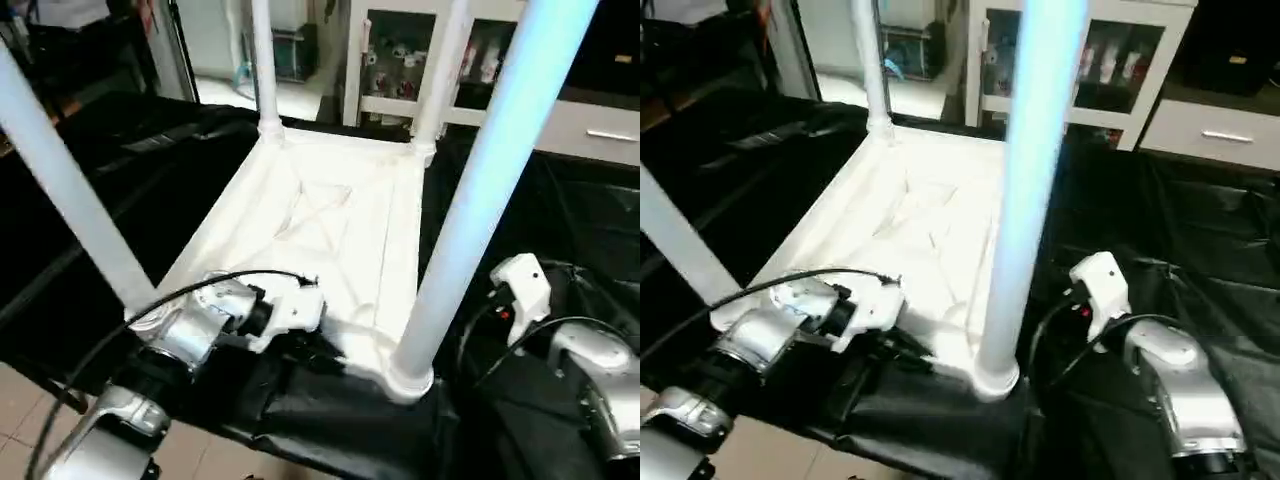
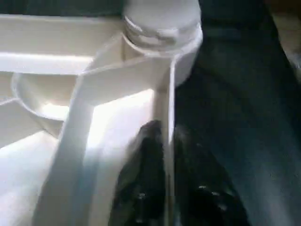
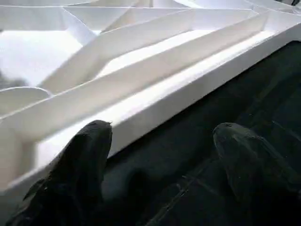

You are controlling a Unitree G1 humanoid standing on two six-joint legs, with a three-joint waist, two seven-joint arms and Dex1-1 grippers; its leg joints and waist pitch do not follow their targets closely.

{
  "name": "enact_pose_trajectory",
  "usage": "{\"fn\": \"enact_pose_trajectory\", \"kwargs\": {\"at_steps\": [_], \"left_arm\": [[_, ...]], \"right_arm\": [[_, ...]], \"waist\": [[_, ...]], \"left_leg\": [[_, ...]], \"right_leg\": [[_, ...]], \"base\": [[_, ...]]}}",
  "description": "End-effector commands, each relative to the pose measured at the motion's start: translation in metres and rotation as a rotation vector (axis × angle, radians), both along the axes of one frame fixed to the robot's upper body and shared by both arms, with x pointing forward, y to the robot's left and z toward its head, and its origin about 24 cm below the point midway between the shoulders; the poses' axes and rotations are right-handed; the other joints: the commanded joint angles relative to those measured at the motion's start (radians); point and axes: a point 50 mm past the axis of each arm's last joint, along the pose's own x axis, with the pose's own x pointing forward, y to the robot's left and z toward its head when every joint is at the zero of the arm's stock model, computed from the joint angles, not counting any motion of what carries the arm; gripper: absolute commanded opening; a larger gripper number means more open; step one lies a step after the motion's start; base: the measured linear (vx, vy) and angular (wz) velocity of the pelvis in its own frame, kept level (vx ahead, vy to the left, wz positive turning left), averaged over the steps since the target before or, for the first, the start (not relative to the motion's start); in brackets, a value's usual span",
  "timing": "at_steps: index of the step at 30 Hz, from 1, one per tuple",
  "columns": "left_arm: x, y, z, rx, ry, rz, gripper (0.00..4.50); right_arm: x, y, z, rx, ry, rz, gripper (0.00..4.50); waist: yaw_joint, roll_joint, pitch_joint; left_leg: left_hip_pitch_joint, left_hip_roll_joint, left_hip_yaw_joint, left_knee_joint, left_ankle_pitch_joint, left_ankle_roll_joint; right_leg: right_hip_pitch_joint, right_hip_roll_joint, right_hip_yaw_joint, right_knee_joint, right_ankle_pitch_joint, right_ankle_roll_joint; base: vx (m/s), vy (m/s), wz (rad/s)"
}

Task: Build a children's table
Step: Rotate leg to tighten

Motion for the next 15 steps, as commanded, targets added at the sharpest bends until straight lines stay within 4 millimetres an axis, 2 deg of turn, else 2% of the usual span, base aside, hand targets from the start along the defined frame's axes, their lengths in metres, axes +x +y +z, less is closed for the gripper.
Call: {"fn": "enact_pose_trajectory", "kwargs": {"at_steps": [1,3,5,6,8,9,10,11,12,13,14,15], "left_arm": [[-0.001,0.004,0.0,-0.012,0.018,0.027,0.98],[-0.002,0.005,0.004,-0.033,0.005,0.017,1.0],[-0.003,0.006,0.008,-0.061,-0.01,0.01,1.17],[-0.003,0.011,0.015,-0.084,-0.038,0.007,1.32],[-0.003,0.013,0.019,-0.096,-0.07,0.01,1.41],[-0.001,0.016,0.026,-0.137,-0.106,0.052,1.42],[0.004,0.023,0.04,-0.215,-0.159,0.164,1.49],[0.006,0.026,0.045,-0.247,-0.176,0.219,1.63],[0.006,0.026,0.045,-0.247,-0.176,0.219,1.77],[0.011,0.033,0.05,-0.268,-0.192,0.333,1.84],[0.013,0.037,0.052,-0.281,-0.203,0.407,1.88],[0.017,0.043,0.055,-0.33,-0.237,0.554,1.97]], "right_arm": [[0.001,0.001,0.004,0.0,-0.015,0.001,3.76],[0.0,0.002,0.003,0.01,-0.014,0.002,3.76],[0.0,0.003,0.003,0.012,-0.016,0.001,3.76],[0.0,0.003,0.004,0.022,-0.022,-0.008,3.76],[0.0,0.003,0.005,0.025,-0.025,-0.016,3.76],[0.0,0.002,0.005,0.027,-0.032,-0.037,3.76],[0.001,-0.001,0.007,0.011,-0.056,-0.099,3.76],[0.002,-0.003,0.008,-0.002,-0.069,-0.132,3.76],[0.002,-0.003,0.008,-0.002,-0.069,-0.132,3.76],[0.006,-0.005,0.01,-0.006,-0.095,-0.209,3.76],[0.008,-0.007,0.011,-0.006,-0.109,-0.26,3.76],[0.011,-0.008,0.013,0.004,-0.124,-0.343,3.76]], "waist": [[-0.005,-0.018,-0.043],[-0.008,-0.023,-0.044],[-0.008,-0.024,-0.049],[-0.007,-0.024,-0.054],[-0.007,-0.023,-0.058],[-0.003,-0.022,-0.068],[-0.004,-0.022,-0.068],[-0.006,-0.018,-0.068],[-0.005,-0.019,-0.069],[-0.006,-0.015,-0.066],[-0.008,-0.014,-0.06],[-0.013,-0.006,-0.054]], "left_leg": [[-0.001,0.043,-0.018,-0.075,-0.222,0.03],[-0.001,0.043,-0.019,-0.077,-0.219,0.024],[-0.004,0.043,-0.019,-0.072,-0.173,0.033],[-0.004,0.042,-0.018,-0.065,-0.125,0.044],[-0.007,0.037,-0.015,-0.057,-0.067,0.065],[-0.012,0.033,-0.014,-0.041,0.034,0.105],[-0.016,0.031,-0.013,-0.035,0.057,0.12],[-0.024,0.031,-0.013,-0.029,0.079,0.132],[-0.025,0.031,-0.013,-0.027,0.078,0.133],[-0.024,0.03,-0.01,-0.026,0.05,0.139],[-0.026,0.034,-0.01,-0.033,-0.008,0.121],[-0.021,0.038,-0.011,-0.041,-0.079,0.089]], "right_leg": [[0.031,-0.059,0.042,-0.079,-0.32,-0.174],[0.03,-0.055,0.041,-0.075,-0.286,-0.173],[0.034,-0.055,0.042,-0.063,-0.19,-0.191],[0.036,-0.052,0.041,-0.051,-0.102,-0.209],[0.036,-0.046,0.04,-0.039,0.0,-0.23],[0.036,-0.041,0.039,-0.02,0.157,-0.26],[0.034,-0.039,0.039,-0.016,0.197,-0.269],[0.032,-0.039,0.038,-0.011,0.247,-0.285],[0.031,-0.04,0.038,-0.009,0.249,-0.291],[0.025,-0.037,0.036,-0.013,0.21,-0.294],[0.026,-0.04,0.035,-0.021,0.126,-0.288],[0.024,-0.039,0.034,-0.031,0.021,-0.273]], "base": [[0.0,0.0,0.0],[0.0,0.0,0.0],[0.0,0.0,0.0],[0.0,0.0,0.0],[0.0,0.0,0.0],[0.0,0.0,0.0],[0.0,0.0,0.0],[0.0,0.0,0.0],[0.0,0.0,0.0],[0.0,0.0,0.0],[0.0,0.0,0.0],[0.0,0.0,0.0]]}}
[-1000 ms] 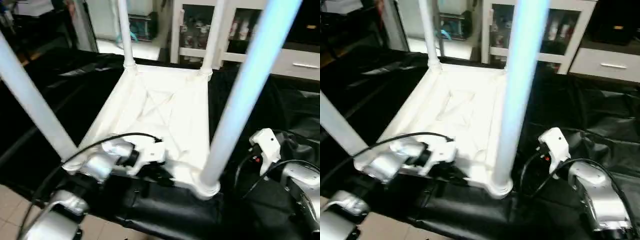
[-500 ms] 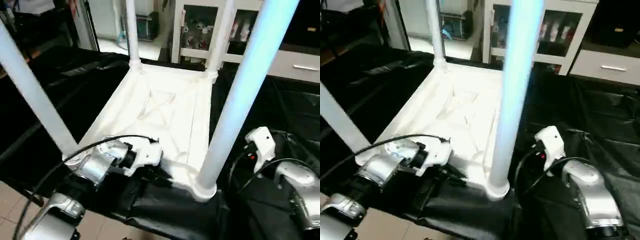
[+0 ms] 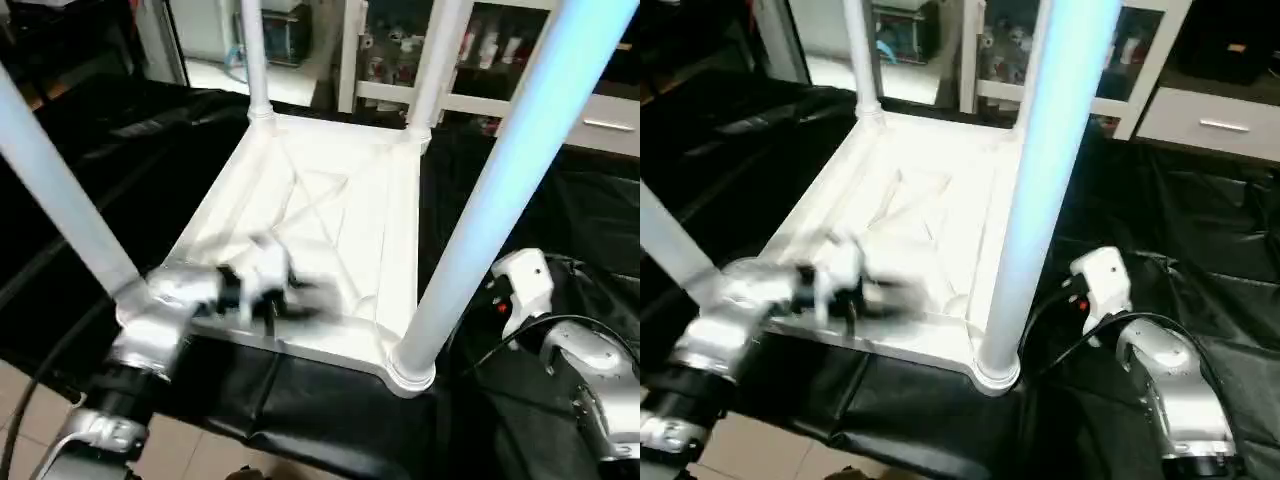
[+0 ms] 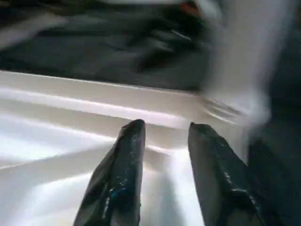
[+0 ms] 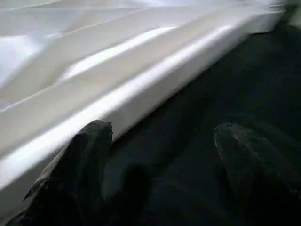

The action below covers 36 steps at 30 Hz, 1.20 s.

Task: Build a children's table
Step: Rotate leg to tighten

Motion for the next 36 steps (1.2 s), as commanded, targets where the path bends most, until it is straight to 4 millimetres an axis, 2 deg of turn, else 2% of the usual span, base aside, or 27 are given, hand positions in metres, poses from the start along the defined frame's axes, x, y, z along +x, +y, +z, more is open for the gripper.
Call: {"fn": "enact_pose_trajectory", "kwargs": {"at_steps": [1,3,4,7,10,13,14,15,16,18,19,20,21,22,23,24,26,27,28,29,30,31,32,33,34,35,36], "left_arm": [[0.005,0.013,0.002,-0.088,0.004,0.252,2.09],[0.004,0.022,0.0,-0.169,0.002,0.424,2.09],[0.002,0.026,-0.001,-0.208,0.0,0.514,2.09],[-0.005,0.037,-0.007,-0.259,0.0,0.737,2.09],[-0.015,0.037,-0.013,-0.264,0.009,0.815,2.09],[-0.024,0.033,-0.017,-0.26,0.021,0.891,2.09],[-0.024,0.032,-0.017,-0.259,0.021,0.899,2.09],[-0.025,0.029,-0.018,-0.259,0.024,0.907,2.09],[-0.025,0.029,-0.018,-0.259,0.024,0.907,2.09],[-0.025,0.028,-0.017,-0.255,0.013,0.918,2.09],[-0.025,0.027,-0.016,-0.261,0.017,0.919,2.09],[-0.026,0.027,-0.016,-0.254,0.013,0.93,2.09],[-0.027,0.025,-0.014,-0.247,0.002,0.924,2.09],[-0.027,0.024,-0.014,-0.245,0.002,0.926,2.09],[-0.027,0.023,-0.013,-0.245,-0.006,0.926,2.09],[-0.028,0.023,-0.012,-0.24,-0.011,0.929,2.09],[-0.028,0.024,-0.013,-0.218,-0.013,0.946,2.09],[-0.029,0.024,-0.013,-0.221,-0.03,0.95,2.09],[-0.03,0.024,-0.012,-0.234,-0.042,0.951,2.09],[-0.031,0.025,-0.01,-0.251,-0.059,0.957,2.09],[-0.033,0.027,-0.009,-0.257,-0.07,0.976,2.09],[-0.033,0.028,-0.01,-0.256,-0.072,0.986,2.09],[-0.033,0.028,-0.011,-0.251,-0.071,0.991,2.09],[-0.033,0.029,-0.012,-0.245,-0.07,0.993,2.09],[-0.033,0.029,-0.013,-0.24,-0.069,0.994,2.09],[-0.032,0.029,-0.013,-0.233,-0.074,0.996,2.09],[-0.031,0.029,-0.014,-0.231,-0.072,0.999,2.09]], "right_arm": [[0.006,-0.007,0.01,-0.011,-0.055,-0.149,3.76],[0.007,-0.004,0.014,0.015,-0.079,-0.224,3.76],[0.007,-0.001,0.015,0.031,-0.09,-0.251,3.76],[0.006,0.006,0.02,0.053,-0.12,-0.3,3.76],[0.005,0.01,0.019,0.11,-0.124,-0.351,3.76],[0.003,0.015,0.014,0.086,-0.115,-0.355,3.76],[0.002,0.016,0.013,0.089,-0.11,-0.354,3.76],[0.001,0.017,0.012,0.092,-0.1,-0.353,3.76],[0.001,0.017,0.012,0.092,-0.1,-0.353,3.76],[-0.002,0.018,0.012,0.103,-0.097,-0.352,3.76],[-0.003,0.019,0.013,0.106,-0.096,-0.344,3.76],[-0.005,0.02,0.013,0.108,-0.098,-0.337,3.76],[-0.008,0.021,0.012,0.114,-0.099,-0.33,3.76],[-0.011,0.02,0.012,0.113,-0.1,-0.33,3.76],[-0.013,0.018,0.011,0.111,-0.103,-0.338,3.76],[-0.016,0.016,0.01,0.109,-0.103,-0.347,3.76],[-0.022,0.01,0.007,0.117,-0.094,-0.376,3.76],[-0.028,0.005,0.005,0.12,-0.087,-0.408,3.76],[-0.03,0.004,0.004,0.127,-0.083,-0.418,3.76],[-0.035,0.001,0.002,0.15,-0.074,-0.431,3.76],[-0.041,0.002,0.0,0.17,-0.058,-0.422,3.76],[-0.043,0.003,-0.001,0.174,-0.05,-0.411,3.76],[-0.046,0.009,-0.003,0.181,-0.041,-0.376,3.76],[-0.047,0.017,-0.004,0.187,-0.035,-0.329,3.76],[-0.046,0.02,-0.004,0.182,-0.033,-0.319,3.76],[-0.045,0.023,-0.005,0.184,-0.032,-0.31,3.76],[-0.041,0.029,-0.004,0.192,-0.033,-0.291,3.76]], "waist": [[-0.013,-0.001,-0.057],[-0.019,-0.007,-0.053],[-0.023,-0.013,-0.051],[-0.032,-0.013,-0.049],[-0.039,-0.018,-0.049],[-0.04,-0.024,-0.052],[-0.041,-0.031,-0.059],[-0.038,-0.032,-0.071],[-0.036,-0.031,-0.078],[-0.031,-0.032,-0.104],[-0.029,-0.033,-0.113],[-0.028,-0.034,-0.117],[-0.022,-0.027,-0.115],[-0.023,-0.024,-0.109],[-0.022,-0.017,-0.109],[-0.026,-0.013,-0.096],[-0.042,-0.002,-0.074],[-0.005,0.018,-0.036],[0.046,0.022,-0.026],[0.084,0.028,-0.015],[0.083,-0.057,-0.059],[0.05,-0.097,-0.029],[0.043,-0.092,0.002],[0.1,-0.072,0.004],[0.109,-0.063,0.002],[0.099,-0.034,-0.003],[0.072,-0.03,-0.011]], "left_leg": [[0.012,0.035,-0.009,-0.067,-0.114,0.057],[0.018,0.033,-0.011,-0.077,-0.197,0.009],[0.015,0.033,-0.012,-0.079,-0.201,0.004],[0.013,0.033,-0.016,-0.084,-0.221,-0.009],[0.011,0.032,-0.016,-0.083,-0.195,-0.013],[0.005,0.03,-0.014,-0.075,-0.117,0.0],[-0.004,0.022,-0.01,-0.059,0.012,0.036],[-0.013,0.011,-0.006,-0.037,0.172,0.097],[-0.018,0.004,-0.004,-0.025,0.259,0.136],[-0.055,-0.023,-0.002,0.012,0.517,0.289],[-0.062,-0.031,-0.002,0.027,0.556,0.319],[-0.084,-0.034,0.0,0.036,0.55,0.359],[-0.098,-0.029,-0.002,0.041,0.464,0.376],[-0.112,-0.02,0.0,0.04,0.345,0.379],[-0.111,-0.012,-0.002,0.039,0.276,0.371],[-0.11,0.004,0.001,0.031,0.085,0.333],[-0.087,0.026,-0.003,0.006,-0.241,0.246],[-0.174,0.132,-0.02,-0.171,-0.697,0.066],[-0.192,0.103,0.046,-0.195,-0.814,-0.008],[-0.213,0.086,0.102,-0.214,-0.911,-0.059],[-0.125,0.101,0.121,-0.022,-0.572,-0.113],[-0.027,0.052,0.033,0.254,-0.342,-0.088],[-0.042,0.002,-0.019,0.298,-0.177,-0.021],[-0.139,-0.053,-0.087,0.228,-0.158,0.026],[-0.091,-0.036,-0.096,0.188,-0.191,0.007],[0.026,0.006,-0.108,0.103,-0.285,-0.001],[0.066,0.024,-0.104,0.013,-0.446,0.02]], "right_leg": [[0.059,-0.042,0.036,-0.054,-0.02,-0.262],[0.058,-0.042,0.038,-0.071,-0.166,-0.209],[0.059,-0.042,0.039,-0.072,-0.179,-0.199],[0.058,-0.041,0.039,-0.08,-0.234,-0.152],[0.054,-0.035,0.041,-0.08,-0.203,-0.126],[0.053,-0.031,0.042,-0.071,-0.096,-0.131],[0.05,-0.023,0.041,-0.057,0.055,-0.156],[0.041,-0.013,0.035,-0.041,0.241,-0.19],[0.034,-0.007,0.031,-0.031,0.346,-0.212],[-0.004,0.019,0.003,-0.019,0.627,-0.268],[-0.01,0.024,-0.001,-0.016,0.676,-0.275],[-0.029,0.027,-0.01,-0.026,0.68,-0.286],[-0.048,0.02,-0.016,-0.048,0.557,-0.284],[-0.067,0.02,-0.024,-0.083,0.353,-0.267],[-0.073,0.019,-0.031,-0.097,0.221,-0.254],[-0.091,0.02,-0.046,-0.134,-0.095,-0.197],[-0.098,0.024,-0.077,-0.153,-0.431,-0.093],[0.013,0.049,-0.096,0.196,-0.41,0.002],[0.017,0.067,-0.115,0.219,-0.38,-0.024],[0.021,0.081,-0.127,0.272,-0.393,-0.041],[0.03,0.003,0.059,0.231,-0.912,0.066],[-0.147,-0.129,0.117,-0.056,-1.294,0.114],[-0.177,-0.08,0.154,-0.127,-1.46,0.12],[0.038,-0.07,0.204,-0.064,-1.126,0.063],[0.024,-0.061,0.216,-0.047,-0.994,0.039],[-0.005,-0.048,0.194,-0.034,-0.726,-0.054],[-0.007,-0.007,0.139,-0.016,-0.585,-0.125]], "base": [[0.0,0.0,0.0],[0.0,0.0,0.0],[0.0,0.0,0.0],[0.0,0.0,0.0],[0.0,0.0,0.0],[0.0,0.0,0.0],[0.0,0.0,0.0],[0.0,0.0,0.0],[0.0,0.0,0.0],[0.0,0.0,0.0],[-0.067,0.006,-0.01],[-0.113,0.009,0.0],[-0.113,0.009,0.0],[-0.154,0.026,-0.01],[-0.207,0.043,-0.01],[-0.207,0.043,-0.01],[-0.237,0.032,-0.11],[-0.236,0.02,-0.15],[-0.258,0.012,0.12],[-0.201,-0.087,0.29],[-0.201,-0.087,0.29],[0.034,-0.157,0.25],[0.108,-0.043,0.2],[0.108,-0.043,0.2],[-0.076,0.023,0.32],[-0.224,0.032,0.44],[-0.224,0.032,0.44]]}}
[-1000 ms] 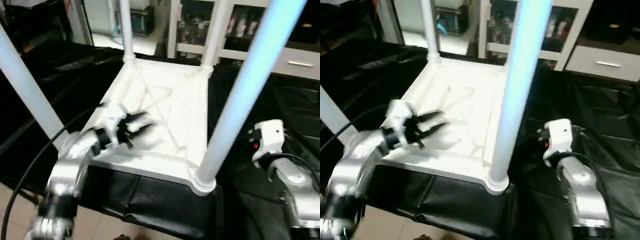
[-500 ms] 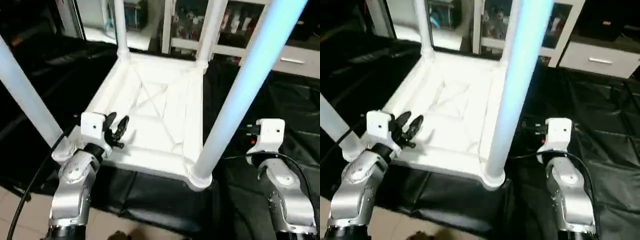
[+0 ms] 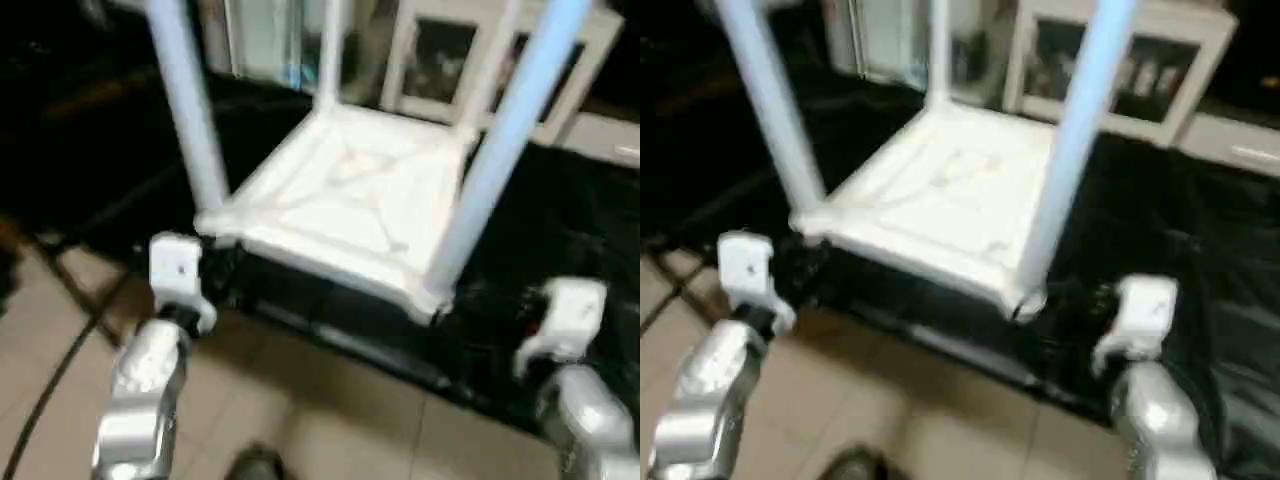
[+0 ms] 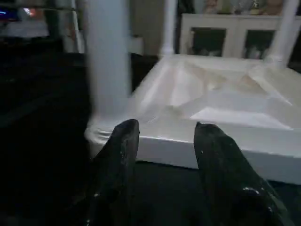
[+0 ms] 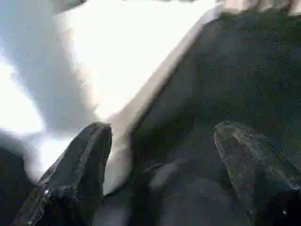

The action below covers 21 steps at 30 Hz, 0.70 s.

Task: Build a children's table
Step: Rotate leg to tighten

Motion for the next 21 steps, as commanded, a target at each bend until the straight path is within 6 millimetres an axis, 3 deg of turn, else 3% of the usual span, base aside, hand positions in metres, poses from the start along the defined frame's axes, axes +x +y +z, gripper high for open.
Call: {"fn": "enact_pose_trajectory", "kwargs": {"at_steps": [1,2,3,4,5,6,7,8,9,10,11,12,13,14,15,16,17,18,19,20,21], "left_arm": [[0.003,-0.002,0.0,0.021,0.005,0.004,2.09],[0.003,-0.003,0.0,0.024,0.008,0.007,2.09],[0.004,-0.004,0.0,0.015,0.005,0.002,2.09],[0.004,-0.005,0.0,0.009,0.003,-0.001,2.09],[0.004,-0.007,0.001,0.016,-0.008,-0.004,2.09],[0.004,-0.008,0.001,0.014,-0.013,-0.006,2.09],[0.004,-0.009,0.0,0.007,-0.012,-0.008,2.09],[0.004,-0.009,0.0,0.012,-0.013,-0.003,2.09],[0.004,-0.01,0.0,0.015,-0.014,0.001,2.09],[0.004,-0.011,0.0,0.017,-0.017,0.002,2.09],[0.004,-0.011,0.0,0.016,-0.02,0.003,2.09],[0.005,-0.011,0.0,0.019,-0.015,0.008,2.09],[0.005,-0.011,0.0,0.02,-0.016,0.008,2.09],[0.005,-0.011,0.001,0.037,-0.027,0.007,2.09],[0.006,-0.01,0.001,0.045,-0.03,0.006,2.09],[0.006,-0.01,0.001,0.051,-0.032,0.005,2.09],[0.007,-0.01,0.002,0.064,-0.034,0.002,2.09],[0.009,-0.009,0.003,0.077,-0.039,0.007,2.09],[0.01,-0.009,0.003,0.083,-0.041,0.012,2.09],[0.011,-0.008,0.004,0.079,-0.044,0.024,2.09],[0.011,-0.006,0.004,0.067,-0.047,0.043,2.09]], "right_arm": [[0.011,0.013,0.01,0.011,-0.038,0.057,3.76],[0.013,0.015,0.011,0.014,-0.04,0.066,3.76],[0.015,0.018,0.013,0.026,-0.049,0.079,3.76],[0.016,0.019,0.014,0.034,-0.054,0.085,3.76],[0.018,0.021,0.015,0.03,-0.061,0.1,3.76],[0.02,0.023,0.016,0.026,-0.063,0.114,3.76],[0.02,0.023,0.016,0.026,-0.062,0.117,3.76],[0.021,0.023,0.016,0.024,-0.065,0.12,3.76],[0.022,0.024,0.016,0.028,-0.07,0.119,3.76],[0.022,0.023,0.017,0.016,-0.074,0.115,3.76],[0.022,0.023,0.017,0.011,-0.074,0.111,3.76],[0.022,0.023,0.016,0.01,-0.073,0.107,3.76],[0.022,0.023,0.016,0.01,-0.073,0.107,3.76],[0.022,0.024,0.014,0.011,-0.071,0.105,3.76],[0.022,0.024,0.014,0.011,-0.074,0.1,3.76],[0.022,0.025,0.014,0.011,-0.077,0.095,3.76],[0.023,0.026,0.014,0.018,-0.08,0.09,3.76],[0.023,0.029,0.013,0.019,-0.078,0.096,3.76],[0.024,0.03,0.013,0.018,-0.077,0.101,3.76],[0.024,0.032,0.013,0.017,-0.076,0.11,3.76],[0.024,0.033,0.013,0.022,-0.075,0.126,3.76]], "waist": [[-0.022,0.001,-0.042],[-0.029,0.004,-0.046],[-0.049,0.003,-0.031],[-0.05,-0.003,-0.024],[-0.037,-0.016,-0.011],[-0.035,-0.02,-0.011],[-0.04,-0.012,-0.015],[-0.059,-0.002,-0.021],[-0.112,0.019,-0.044],[-0.114,0.023,-0.052],[-0.129,-0.017,-0.054],[-0.164,-0.004,-0.053],[-0.171,-0.015,-0.066],[-0.131,-0.048,-0.077],[-0.111,-0.032,-0.07],[-0.16,-0.034,-0.078],[-0.155,-0.002,-0.06],[-0.179,0.049,-0.074],[-0.187,0.049,-0.099],[-0.201,0.058,-0.09],[-0.205,0.059,-0.092]], "left_leg": [[0.065,0.072,-0.031,-0.129,-0.33,0.049],[0.06,0.072,-0.018,-0.145,-0.265,0.087],[0.113,0.074,0.049,-0.143,-0.267,0.085],[0.117,0.071,0.055,-0.132,-0.317,0.059],[0.136,0.077,0.05,-0.097,-0.352,0.031],[0.129,0.07,0.033,-0.106,-0.344,0.036],[0.133,0.067,0.035,-0.13,-0.367,0.039],[0.15,0.063,0.048,-0.16,-0.42,0.04],[0.114,0.082,0.101,-0.269,-0.583,0.041],[0.097,0.095,0.107,-0.287,-0.59,0.036],[0.054,0.073,0.037,-0.306,-0.546,0.109],[0.075,0.061,0.036,-0.313,-0.522,0.088],[0.089,0.06,0.022,-0.296,-0.468,0.028],[0.014,0.055,0.006,-0.154,-0.344,-0.072],[0.002,0.077,-0.048,-0.02,-0.254,-0.053],[-0.063,0.067,-0.123,0.066,-0.009,-0.072],[-0.046,0.066,-0.117,-0.131,0.071,-0.148],[0.008,0.083,-0.16,-0.179,0.108,-0.147],[0.063,0.13,-0.189,-0.172,0.206,-0.157],[0.062,0.156,-0.202,-0.183,0.399,-0.204],[0.07,0.169,-0.217,-0.188,0.509,-0.178]], "right_leg": [[0.013,-0.093,0.064,-0.187,-0.23,-0.127],[0.03,-0.102,0.056,-0.193,-0.102,-0.147],[0.01,-0.135,0.071,-0.263,-0.123,-0.154],[0.015,-0.157,0.096,-0.29,-0.24,-0.134],[0.013,-0.206,0.159,-0.349,-0.504,-0.08],[0.031,-0.206,0.176,-0.358,-0.615,-0.02],[0.029,-0.179,0.158,-0.344,-0.583,-0.006],[0.011,-0.132,0.113,-0.316,-0.498,-0.001],[-0.01,-0.042,-0.075,-0.101,-0.151,-0.015],[-0.001,-0.052,-0.114,-0.046,-0.035,-0.023],[0.04,-0.057,-0.139,-0.047,0.071,0.018],[0.041,-0.079,-0.146,-0.091,0.087,0.019],[0.044,-0.12,-0.125,-0.138,0.11,0.003],[0.116,-0.334,0.007,-0.251,0.027,-0.057],[0.115,-0.468,0.08,-0.322,-0.052,-0.132],[0.173,-0.453,-0.001,-0.299,-0.062,-0.155],[0.138,-0.214,-0.161,-0.249,-0.096,-0.126],[0.088,-0.068,-0.142,-0.159,0.104,-0.068],[0.046,-0.077,-0.117,-0.132,0.177,-0.069],[0.024,-0.066,-0.09,-0.092,0.186,-0.053],[0.013,-0.064,-0.085,-0.077,0.149,-0.035]], "base": [[-0.205,0.098,0.15],[-0.14,0.161,-0.04],[-0.14,0.161,-0.04],[-0.121,0.204,-0.22],[-0.086,0.262,-0.56],[-0.086,0.262,-0.56],[-0.049,0.284,-0.73],[-0.051,0.286,-0.71],[-0.051,0.286,-0.71],[-0.101,0.256,-0.67],[-0.072,0.205,-0.4],[-0.072,0.205,-0.4],[0.012,0.169,-0.24],[-0.017,0.189,-0.36],[-0.017,0.189,-0.36],[-0.005,0.246,-0.7],[0.026,0.19,-0.59],[0.026,0.19,-0.59],[0.024,0.108,0.05],[0.035,0.058,0.08],[0.035,0.058,0.08]]}}
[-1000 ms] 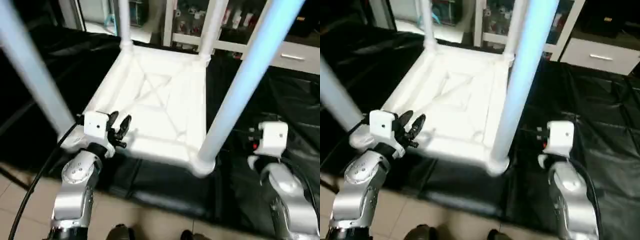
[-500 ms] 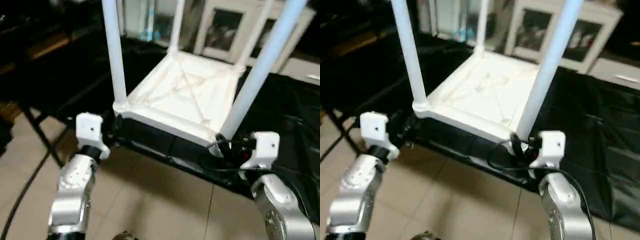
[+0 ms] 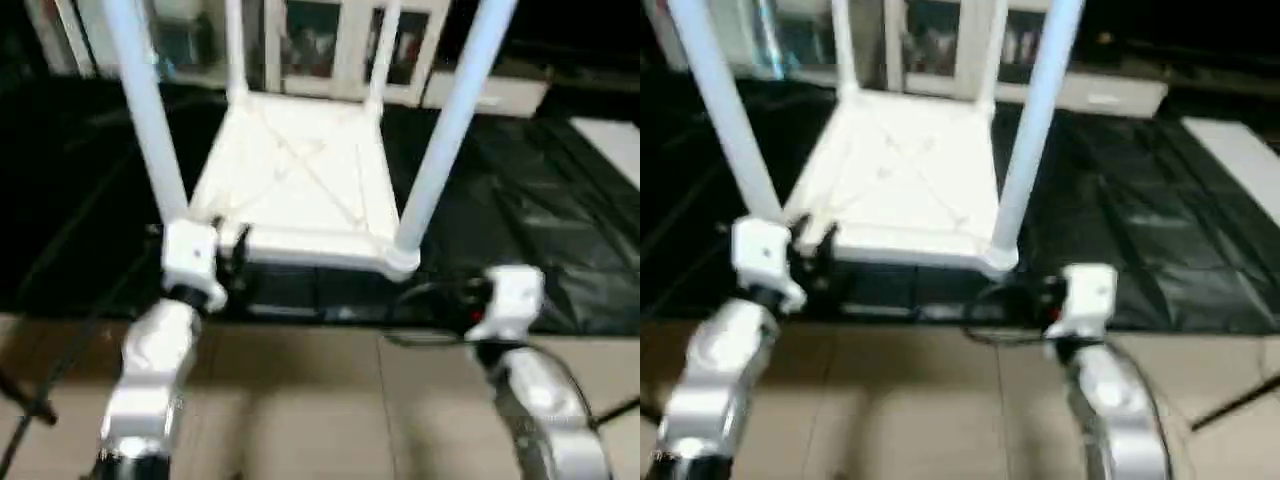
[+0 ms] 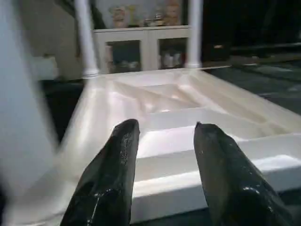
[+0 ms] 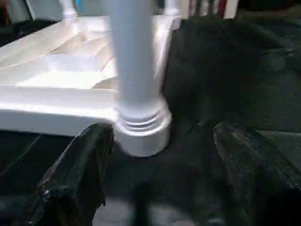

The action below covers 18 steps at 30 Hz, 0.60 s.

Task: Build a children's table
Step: Rotate leg to tighten

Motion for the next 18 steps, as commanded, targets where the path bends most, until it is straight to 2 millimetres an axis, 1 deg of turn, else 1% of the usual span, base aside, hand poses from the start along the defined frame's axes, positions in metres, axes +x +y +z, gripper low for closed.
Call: {"fn": "enact_pose_trajectory", "kwargs": {"at_steps": [1,2,3,4,5,6,7,8,9,10,11,12,13,14,15,16,17,18], "left_arm": [[0.002,-0.004,0.0,-0.016,-0.009,0.015,2.09],[0.002,-0.004,0.0,-0.017,-0.008,0.023,2.09],[0.001,-0.004,-0.002,-0.008,-0.005,0.029,2.09],[0.0,-0.003,-0.003,0.007,-0.011,0.039,2.09],[-0.001,-0.002,-0.004,0.007,-0.013,0.043,2.09],[-0.001,0.001,-0.007,0.016,0.009,0.063,2.09],[-0.002,0.003,-0.009,0.021,0.025,0.078,2.09],[-0.003,0.003,-0.009,0.014,0.025,0.076,2.09],[-0.005,0.005,-0.01,-0.015,0.021,0.065,2.09],[-0.007,0.006,-0.009,-0.018,0.009,0.058,2.09],[-0.007,0.007,-0.009,-0.017,0.007,0.056,2.09],[-0.008,0.009,-0.008,-0.009,0.007,0.058,2.09],[-0.007,0.01,-0.006,-0.006,-0.003,0.067,2.09],[-0.006,0.011,-0.004,-0.025,-0.006,0.065,2.09],[-0.006,0.01,-0.003,-0.039,-0.003,0.056,2.09],[-0.005,0.01,-0.001,-0.037,-0.009,0.053,2.09],[-0.005,0.01,0.0,-0.033,-0.014,0.053,2.09],[-0.004,0.01,0.001,-0.028,-0.014,0.05,2.09]], "right_arm": [[0.002,-0.006,0.006,-0.015,-0.021,0.006,3.76],[0.002,-0.005,0.006,-0.013,-0.019,0.02,3.76],[0.002,-0.003,0.006,-0.012,-0.02,0.036,3.76],[0.002,-0.002,0.007,-0.01,-0.023,0.044,3.76],[0.002,-0.002,0.007,-0.004,-0.023,0.051,3.76],[0.003,-0.001,0.006,0.003,-0.025,0.056,3.76],[0.003,0.0,0.006,0.008,-0.027,0.059,3.76],[0.003,0.0,0.006,0.008,-0.026,0.06,3.76],[0.004,0.001,0.005,0.007,-0.023,0.063,3.76],[0.004,0.001,0.005,0.012,-0.028,0.066,3.76],[0.005,0.001,0.005,0.017,-0.03,0.066,3.76],[0.006,0.002,0.005,0.025,-0.03,0.068,3.76],[0.007,0.003,0.005,0.019,-0.032,0.073,3.76],[0.008,0.004,0.005,0.003,-0.031,0.08,3.76],[0.009,0.004,0.005,-0.001,-0.031,0.083,3.76],[0.009,0.005,0.006,-0.008,-0.035,0.081,3.76],[0.01,0.005,0.006,-0.012,-0.037,0.08,3.76],[0.01,0.005,0.006,-0.011,-0.033,0.076,3.76]], "waist": [[-0.002,0.05,-0.06],[0.001,0.049,-0.064],[0.013,0.024,-0.066],[0.016,0.006,-0.063],[0.039,-0.031,-0.06],[0.055,-0.058,-0.062],[0.087,-0.068,-0.048],[0.087,-0.068,-0.048],[0.094,-0.045,-0.04],[0.093,-0.037,-0.04],[0.095,-0.04,-0.038],[0.095,-0.036,-0.038],[0.096,-0.032,-0.035],[0.091,-0.027,-0.022],[0.09,-0.023,-0.018],[0.088,-0.021,-0.008],[0.087,-0.016,-0.006],[0.098,-0.02,0.001]], "left_leg": [[0.078,0.194,-0.125,-0.159,0.602,-0.098],[0.078,0.193,-0.12,-0.156,0.622,-0.045],[0.077,0.158,-0.095,-0.15,0.611,0.171],[0.067,0.129,-0.082,-0.138,0.564,0.24],[0.004,0.035,-0.007,-0.089,0.399,0.256],[-0.029,-0.004,0.026,-0.084,0.281,0.223],[-0.013,0.021,0.037,-0.123,0.088,0.083],[-0.013,0.021,0.037,-0.123,0.088,0.083],[0.001,0.046,0.046,-0.159,0.037,0.022],[0.005,0.054,0.046,-0.17,0.018,0.008],[0.018,0.07,0.053,-0.182,-0.082,-0.016],[0.024,0.075,0.053,-0.189,-0.13,-0.024],[0.041,0.084,0.06,-0.2,-0.238,-0.027],[0.062,0.089,0.064,-0.212,-0.38,-0.025],[0.088,0.086,0.067,-0.213,-0.48,-0.017],[0.101,0.085,0.068,-0.215,-0.531,-0.015],[0.128,0.082,0.069,-0.217,-0.596,-0.012],[0.07,0.064,0.057,-0.231,-0.569,0.022]], "right_leg": [[-0.054,-0.01,0.033,0.03,-0.078,0.004],[-0.053,-0.012,0.038,0.027,-0.083,0.012],[-0.04,-0.032,0.069,-0.025,-0.031,-0.005],[-0.027,-0.053,0.094,-0.065,0.016,-0.034],[0.026,-0.094,0.129,-0.126,0.144,-0.1],[0.061,-0.117,0.143,-0.143,0.172,-0.037],[0.054,-0.112,0.141,-0.155,-0.032,0.131],[0.054,-0.112,0.141,-0.155,-0.032,0.131],[0.041,-0.079,0.118,-0.157,-0.098,0.123],[0.04,-0.071,0.111,-0.155,-0.108,0.096],[0.033,-0.062,0.106,-0.157,-0.187,0.043],[0.037,-0.061,0.104,-0.154,-0.22,0.018],[0.035,-0.057,0.1,-0.163,-0.286,-0.025],[0.03,-0.049,0.09,-0.177,-0.401,-0.058],[0.032,-0.046,0.082,-0.196,-0.491,-0.085],[0.028,-0.043,0.075,-0.205,-0.541,-0.091],[0.035,-0.042,0.064,-0.222,-0.596,-0.089],[0.095,-0.059,0.041,-0.231,-0.602,-0.071]], "base": [[0.0,0.0,0.0],[-0.009,-0.069,0.05],[-0.009,-0.069,0.05],[-0.031,-0.119,-0.02],[-0.047,-0.154,-0.08],[-0.047,-0.154,-0.08],[-0.056,-0.155,-0.07],[-0.061,-0.121,-0.02],[-0.061,-0.121,-0.02],[-0.051,-0.069,0.02],[0.0,0.0,0.0],[0.0,0.0,0.0],[0.0,0.0,0.0],[0.0,0.0,0.0],[0.0,0.0,0.0],[0.0,0.0,0.0],[0.015,0.054,-0.03],[0.015,0.054,-0.03]]}}
